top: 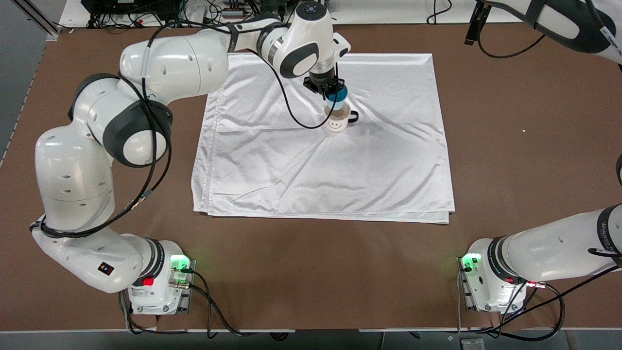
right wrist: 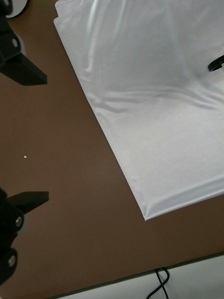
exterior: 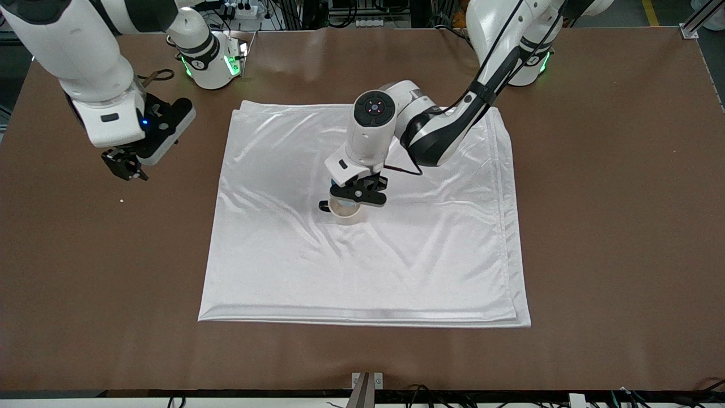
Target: Place blue cup into white mug on cloth
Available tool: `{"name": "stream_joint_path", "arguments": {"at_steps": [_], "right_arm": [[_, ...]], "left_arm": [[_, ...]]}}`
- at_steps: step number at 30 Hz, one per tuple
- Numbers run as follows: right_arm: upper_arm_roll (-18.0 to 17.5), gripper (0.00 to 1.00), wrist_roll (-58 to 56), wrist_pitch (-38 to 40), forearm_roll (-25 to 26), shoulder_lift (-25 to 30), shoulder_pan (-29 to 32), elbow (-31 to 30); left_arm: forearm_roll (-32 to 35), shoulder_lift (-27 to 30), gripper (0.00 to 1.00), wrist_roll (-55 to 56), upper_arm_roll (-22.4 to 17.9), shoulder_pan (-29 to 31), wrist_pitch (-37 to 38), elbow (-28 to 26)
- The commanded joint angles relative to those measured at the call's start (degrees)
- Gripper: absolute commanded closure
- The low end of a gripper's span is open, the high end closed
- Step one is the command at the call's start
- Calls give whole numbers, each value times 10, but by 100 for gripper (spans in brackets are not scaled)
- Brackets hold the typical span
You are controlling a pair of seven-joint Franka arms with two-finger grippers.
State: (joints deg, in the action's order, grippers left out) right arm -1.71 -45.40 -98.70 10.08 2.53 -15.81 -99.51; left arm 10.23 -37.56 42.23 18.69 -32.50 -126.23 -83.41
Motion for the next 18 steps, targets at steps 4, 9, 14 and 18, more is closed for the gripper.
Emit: {"name": "stream_joint_path", "arguments": {"at_steps": [4, 9, 14, 18], "right_arm": [[-6, 0, 7, 7, 6, -5, 46, 23], [-6, 0, 8, -2, -2, -10, 72, 23], [-6, 0, 9, -5, -21, -13, 93, 24], [-6, 0, 12, -6, -15, -17, 102, 24]], "left_arm": [[16, -23, 100, 14, -17, -19, -21, 19], [16, -34, 100, 14, -25, -22, -30, 19], [16, -35, 100, 15, -39, -37, -30, 18], [16, -37, 100, 15, -41, -39, -31, 18]]}}
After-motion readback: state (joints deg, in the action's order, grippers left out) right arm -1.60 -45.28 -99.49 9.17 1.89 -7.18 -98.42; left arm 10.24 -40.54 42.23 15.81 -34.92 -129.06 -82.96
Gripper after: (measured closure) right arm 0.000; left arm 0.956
